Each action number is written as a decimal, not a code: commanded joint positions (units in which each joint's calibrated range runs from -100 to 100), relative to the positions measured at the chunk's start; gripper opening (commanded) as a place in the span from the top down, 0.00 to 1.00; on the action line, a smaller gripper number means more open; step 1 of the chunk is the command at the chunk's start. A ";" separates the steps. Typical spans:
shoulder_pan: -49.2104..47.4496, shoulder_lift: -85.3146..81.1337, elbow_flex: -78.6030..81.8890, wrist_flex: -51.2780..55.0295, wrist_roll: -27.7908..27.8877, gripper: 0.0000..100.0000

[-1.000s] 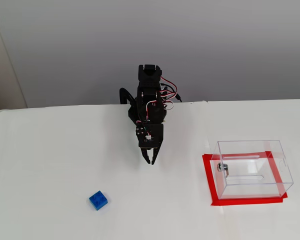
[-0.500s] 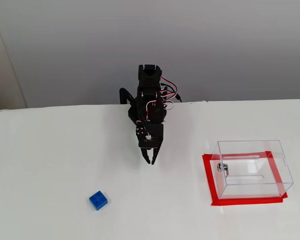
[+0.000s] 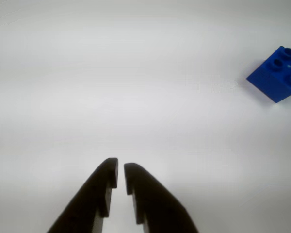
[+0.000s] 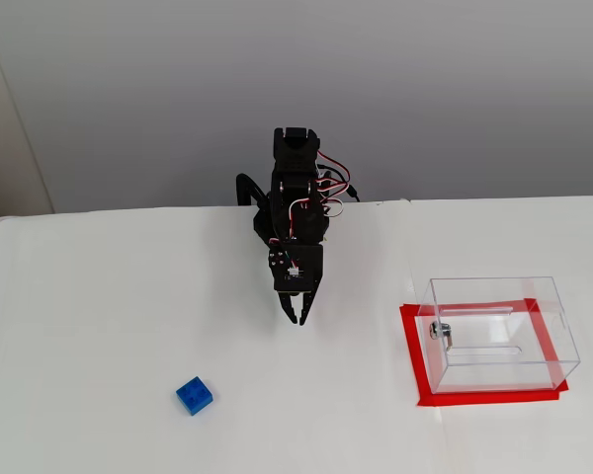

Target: Pick the blue lego brick and place it into the transparent box

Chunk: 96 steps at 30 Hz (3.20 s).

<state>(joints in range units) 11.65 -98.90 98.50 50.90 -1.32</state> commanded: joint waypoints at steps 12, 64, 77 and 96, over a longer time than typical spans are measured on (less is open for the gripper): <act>-0.07 -0.84 0.78 0.01 0.01 0.98; -7.62 26.31 -52.84 14.55 -0.09 0.98; -2.22 39.97 -73.64 14.72 0.28 0.99; 17.67 64.92 -99.04 14.64 -0.04 0.98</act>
<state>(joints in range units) 25.75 -36.49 3.97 65.55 -1.32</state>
